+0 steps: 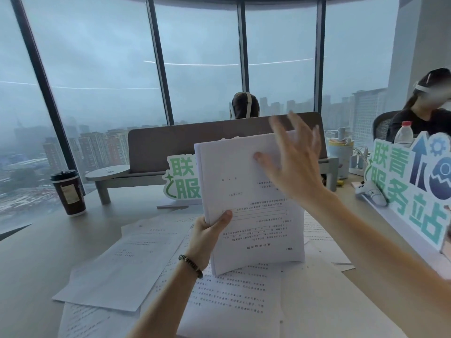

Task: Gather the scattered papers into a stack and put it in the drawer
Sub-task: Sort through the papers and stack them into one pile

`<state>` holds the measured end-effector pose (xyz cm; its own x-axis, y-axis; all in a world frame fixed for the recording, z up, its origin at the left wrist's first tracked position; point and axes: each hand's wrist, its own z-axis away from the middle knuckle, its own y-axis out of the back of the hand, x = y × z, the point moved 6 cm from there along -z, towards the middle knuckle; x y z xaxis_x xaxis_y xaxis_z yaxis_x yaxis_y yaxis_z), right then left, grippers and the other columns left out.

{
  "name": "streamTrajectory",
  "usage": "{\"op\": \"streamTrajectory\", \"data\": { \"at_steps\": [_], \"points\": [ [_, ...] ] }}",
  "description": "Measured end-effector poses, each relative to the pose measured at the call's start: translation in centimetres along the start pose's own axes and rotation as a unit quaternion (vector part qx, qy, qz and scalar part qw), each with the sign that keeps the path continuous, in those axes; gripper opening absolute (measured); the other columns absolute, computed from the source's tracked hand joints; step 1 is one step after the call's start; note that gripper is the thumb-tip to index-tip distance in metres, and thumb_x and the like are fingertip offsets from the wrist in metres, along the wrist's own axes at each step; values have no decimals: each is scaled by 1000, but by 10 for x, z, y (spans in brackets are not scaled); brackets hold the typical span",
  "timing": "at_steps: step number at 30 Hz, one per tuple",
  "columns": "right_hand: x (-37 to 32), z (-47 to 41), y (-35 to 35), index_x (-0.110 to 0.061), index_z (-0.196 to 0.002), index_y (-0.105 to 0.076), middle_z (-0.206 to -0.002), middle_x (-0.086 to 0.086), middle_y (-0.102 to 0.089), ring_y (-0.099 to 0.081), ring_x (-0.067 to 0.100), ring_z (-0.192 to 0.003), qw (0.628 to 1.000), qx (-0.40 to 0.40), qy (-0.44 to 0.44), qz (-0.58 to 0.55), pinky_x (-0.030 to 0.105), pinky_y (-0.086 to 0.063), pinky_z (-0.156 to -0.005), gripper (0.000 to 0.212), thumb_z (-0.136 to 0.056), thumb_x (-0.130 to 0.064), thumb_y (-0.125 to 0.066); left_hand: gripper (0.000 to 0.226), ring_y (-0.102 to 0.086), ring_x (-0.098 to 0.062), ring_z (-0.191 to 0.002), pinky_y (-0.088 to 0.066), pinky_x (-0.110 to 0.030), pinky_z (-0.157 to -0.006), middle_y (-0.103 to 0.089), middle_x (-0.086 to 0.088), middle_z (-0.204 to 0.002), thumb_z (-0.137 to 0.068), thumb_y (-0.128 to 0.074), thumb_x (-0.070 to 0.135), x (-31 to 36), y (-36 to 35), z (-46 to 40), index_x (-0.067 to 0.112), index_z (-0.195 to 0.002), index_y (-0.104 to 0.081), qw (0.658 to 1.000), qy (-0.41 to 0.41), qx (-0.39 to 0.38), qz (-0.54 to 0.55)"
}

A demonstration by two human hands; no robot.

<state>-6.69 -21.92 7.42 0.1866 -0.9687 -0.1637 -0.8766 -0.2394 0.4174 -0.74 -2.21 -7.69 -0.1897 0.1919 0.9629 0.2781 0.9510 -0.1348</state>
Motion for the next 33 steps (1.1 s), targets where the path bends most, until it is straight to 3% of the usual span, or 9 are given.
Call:
{"op": "streamTrajectory", "data": {
  "at_steps": [2,4,7,16,20,24,28,30,33],
  "points": [
    [31,26,-11,-33,-156,-6,-160,1,-16,-18,21,-148,967,-7,-166,-194,52,-16,-119,97,-84,-61,-65,21,-71,-31,-99,-56,-51,-88,-75,-13,-105,-88,-67,18,0,-1,0,9,-106,-73,1000,1,0,2],
    [51,61,-35,-31,-156,-9,-150,-4,-36,-41,19,-137,870,-45,-287,-399,47,-39,-108,103,-79,-55,-73,21,-71,-30,-99,-57,-50,-87,-75,-12,-106,-88,-67,18,1,-1,0,10,-107,-72,1000,2,1,5],
    [54,111,-71,-23,-136,-46,-123,-3,-68,-71,16,-102,765,-168,-359,-508,38,-58,-84,60,-85,-44,-68,23,-71,-31,-99,-56,-52,-87,-75,-12,-107,-88,-68,19,0,-1,0,11,-109,-71,1000,3,5,8],
    [50,122,-81,-20,-105,-36,-106,0,-70,-69,23,-94,805,-155,-343,-459,45,-57,-80,30,-87,-35,-55,16,-73,-26,-94,-59,-44,-79,-76,-8,-102,-90,-66,15,3,3,-2,12,-105,-72,999,-36,38,0],
    [48,134,-86,-25,-110,-38,-114,-5,-64,-64,17,-102,821,-185,-325,-431,35,-55,-79,23,-99,-13,-53,13,-73,-22,-91,-60,-37,-73,-77,-3,-99,-89,-67,16,-6,6,-3,18,-101,-73,998,-23,39,-32],
    [48,133,-89,-25,-120,-41,-117,-6,-63,-64,12,-100,851,-229,-284,-377,27,-56,-74,19,-103,-28,-48,8,-73,-23,-87,-59,-35,-69,-78,-1,-90,-91,-66,22,-14,12,-7,20,-94,-73,995,4,52,-83],
    [74,129,-88,-25,-112,-49,-109,0,-62,-60,20,-96,916,-335,-212,-66,42,-51,-83,57,-94,-64,-11,13,-73,-30,-89,-60,-45,-79,-77,-9,-95,-91,-66,22,-19,26,-17,12,-97,-73,990,55,68,-108],
    [98,135,-87,-24,-121,-52,-120,6,-59,-56,30,-110,888,-393,-215,99,48,-42,-95,64,-93,-62,-8,20,-72,-35,-90,-60,-48,-78,-75,-14,-98,-92,-65,22,-30,36,-20,6,-103,-70,984,115,68,-115],
    [116,148,-89,-18,-122,-59,-128,10,-59,-52,34,-119,844,-457,-239,147,52,-34,-105,55,-96,-57,-30,29,-71,-36,-90,-60,-48,-77,-73,-17,-101,-94,-61,27,-53,50,-23,4,-111,-65,958,198,73,-194]
  ]
}}
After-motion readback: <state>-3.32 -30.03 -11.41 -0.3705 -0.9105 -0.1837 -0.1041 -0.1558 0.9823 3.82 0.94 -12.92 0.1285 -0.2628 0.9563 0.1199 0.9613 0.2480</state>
